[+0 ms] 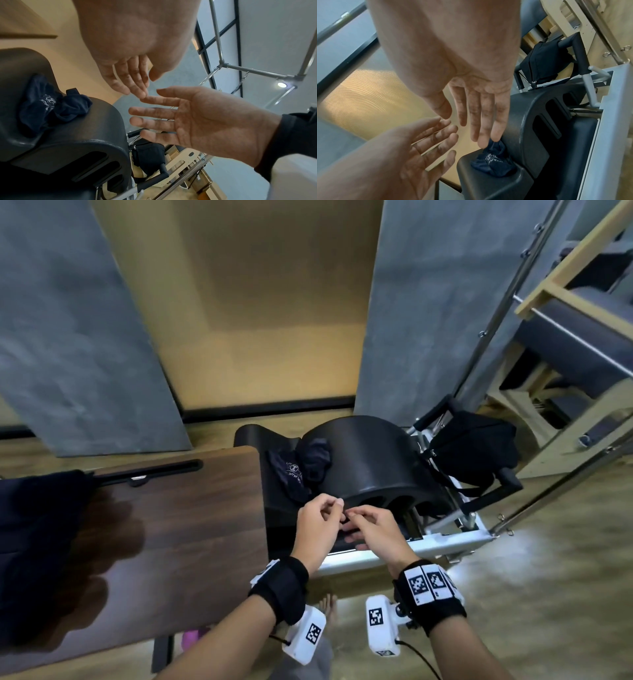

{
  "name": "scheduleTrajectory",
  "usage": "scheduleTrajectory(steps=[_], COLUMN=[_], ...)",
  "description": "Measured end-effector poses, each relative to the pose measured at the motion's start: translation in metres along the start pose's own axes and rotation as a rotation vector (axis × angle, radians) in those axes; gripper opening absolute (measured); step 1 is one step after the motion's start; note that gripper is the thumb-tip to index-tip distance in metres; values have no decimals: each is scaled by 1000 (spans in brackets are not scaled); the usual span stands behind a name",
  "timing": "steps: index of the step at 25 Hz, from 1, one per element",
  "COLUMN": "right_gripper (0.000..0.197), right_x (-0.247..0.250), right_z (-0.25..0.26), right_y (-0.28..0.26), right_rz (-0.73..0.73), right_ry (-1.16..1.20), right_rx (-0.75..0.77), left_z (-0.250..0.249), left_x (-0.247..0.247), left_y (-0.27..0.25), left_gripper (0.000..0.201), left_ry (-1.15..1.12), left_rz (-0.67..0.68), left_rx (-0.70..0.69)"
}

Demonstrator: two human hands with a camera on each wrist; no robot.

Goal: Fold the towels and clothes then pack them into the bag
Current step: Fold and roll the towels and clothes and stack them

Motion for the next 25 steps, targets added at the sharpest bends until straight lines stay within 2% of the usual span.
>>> scheduleTrajectory(steps=[3,7,14,18,22,25], right_gripper=[18,17,12,13,15,18], right_x=[17,32,30,33,35,37], right_z=[12,27,19,1,-11,-12], right_y=[54,148,313,355,373,379], right_rz=[21,50,127,143,173,176], right_ry=[-53,-145,-254,-271,-279,-282], right_rx=[-23,-65,-211,-298,-363,-382], left_z=[1,16,96,140,161,166], left_x=[-31,-63,-85,-86,-92,-96], left_y=[55,139,289,336,362,373], left_gripper=[18,17,18,23,31,32], left_ry=[-44,-61,5,57,39,90], left_rz=[-36,-77,-155,-91,56,93], left_rx=[63,217,539,641,721,687])
Point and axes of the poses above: each hand's wrist, its own y-axis towards the middle knuckle, its own x-axis out of the back of the hand, z = x × y, the point moved 3 cm from there along y, towards the middle knuckle, and after that the axes turned 15 degrees about y, right-handed, at the moved point
